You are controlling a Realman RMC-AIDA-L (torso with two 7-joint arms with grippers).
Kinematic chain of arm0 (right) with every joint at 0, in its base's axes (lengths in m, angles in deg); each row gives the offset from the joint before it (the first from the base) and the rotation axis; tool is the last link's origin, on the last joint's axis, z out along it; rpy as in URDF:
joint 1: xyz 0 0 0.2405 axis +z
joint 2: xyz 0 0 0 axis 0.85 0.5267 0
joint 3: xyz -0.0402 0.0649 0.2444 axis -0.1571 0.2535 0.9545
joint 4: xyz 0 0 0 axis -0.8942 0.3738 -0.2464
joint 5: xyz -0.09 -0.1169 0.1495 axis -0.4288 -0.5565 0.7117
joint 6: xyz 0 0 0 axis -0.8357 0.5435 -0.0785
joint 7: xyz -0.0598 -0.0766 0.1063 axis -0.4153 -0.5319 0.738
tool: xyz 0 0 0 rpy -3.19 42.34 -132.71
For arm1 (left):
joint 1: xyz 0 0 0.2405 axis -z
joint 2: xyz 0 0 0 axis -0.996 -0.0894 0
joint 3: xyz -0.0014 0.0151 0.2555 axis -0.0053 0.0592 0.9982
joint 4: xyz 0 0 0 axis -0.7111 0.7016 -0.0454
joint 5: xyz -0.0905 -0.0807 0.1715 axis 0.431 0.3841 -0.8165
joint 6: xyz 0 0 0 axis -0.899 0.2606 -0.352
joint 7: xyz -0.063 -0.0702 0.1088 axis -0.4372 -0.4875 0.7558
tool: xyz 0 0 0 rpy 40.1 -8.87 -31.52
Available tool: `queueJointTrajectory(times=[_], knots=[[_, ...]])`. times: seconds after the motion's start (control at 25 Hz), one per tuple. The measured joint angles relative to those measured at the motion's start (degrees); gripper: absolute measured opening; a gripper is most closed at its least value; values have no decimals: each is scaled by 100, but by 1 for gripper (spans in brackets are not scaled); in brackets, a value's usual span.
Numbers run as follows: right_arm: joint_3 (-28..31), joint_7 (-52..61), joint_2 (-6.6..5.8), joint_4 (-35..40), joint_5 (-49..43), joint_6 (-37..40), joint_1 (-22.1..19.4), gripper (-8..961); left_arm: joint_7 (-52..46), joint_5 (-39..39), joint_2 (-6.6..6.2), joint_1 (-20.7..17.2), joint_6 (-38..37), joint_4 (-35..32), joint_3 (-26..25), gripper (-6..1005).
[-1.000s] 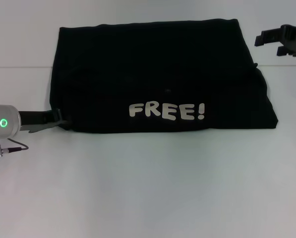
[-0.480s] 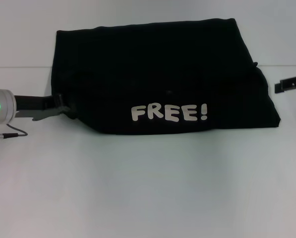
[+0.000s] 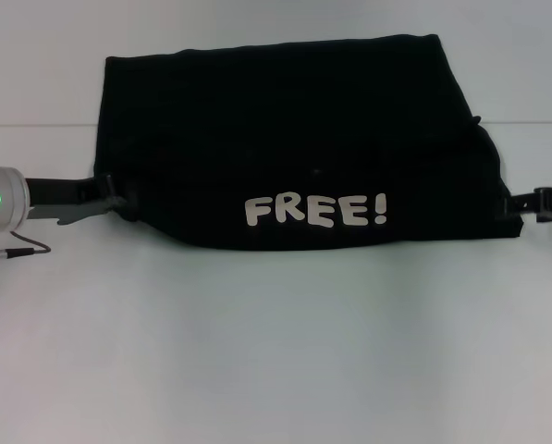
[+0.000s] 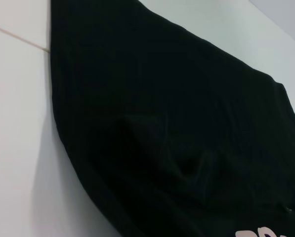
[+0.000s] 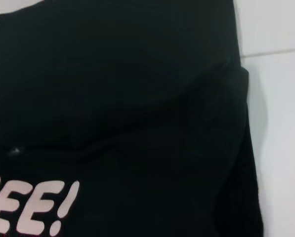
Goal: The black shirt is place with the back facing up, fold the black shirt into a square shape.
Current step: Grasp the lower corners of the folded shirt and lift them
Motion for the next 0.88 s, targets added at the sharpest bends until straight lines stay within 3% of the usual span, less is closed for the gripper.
queueJointTrajectory(times=[0.12, 0.16, 0.32, 0.6, 0.8, 0.88], knots=[[16, -150, 82, -82, 44, -206, 5, 782, 0, 7, 4, 3, 24, 0, -3, 15], [23, -265, 165, -77, 115, -334, 1, 778, 0, 17, 6, 3, 33, -1, -3, 15], [8, -344, 239, -118, 171, -553, 11, 760, 0, 26, 16, 8, 47, -6, -5, 16], [-33, -142, 184, -324, 117, -673, 82, 728, -6, 98, 17, -18, 75, -15, -12, 18], [-43, -149, 177, -333, 113, -748, 43, 488, -6, 112, 14, -24, 120, -15, -15, 20], [-70, -178, 216, -337, 112, -856, 39, 461, -7, 119, 14, -22, 135, -15, -15, 20]])
